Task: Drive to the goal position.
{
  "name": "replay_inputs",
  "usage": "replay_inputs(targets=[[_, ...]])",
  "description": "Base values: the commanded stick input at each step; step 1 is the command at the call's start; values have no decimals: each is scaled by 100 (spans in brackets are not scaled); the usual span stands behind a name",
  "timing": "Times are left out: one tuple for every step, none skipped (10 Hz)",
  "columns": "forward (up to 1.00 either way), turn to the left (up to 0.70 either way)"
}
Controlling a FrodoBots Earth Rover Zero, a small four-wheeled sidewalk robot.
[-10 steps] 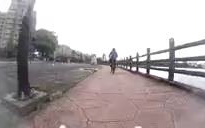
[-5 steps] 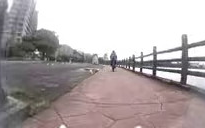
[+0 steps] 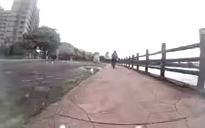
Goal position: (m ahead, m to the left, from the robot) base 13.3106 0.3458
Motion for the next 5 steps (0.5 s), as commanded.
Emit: replay_inputs(targets=[[100,8],[100,8],[100,-15],[100,-32],[100,-32]])
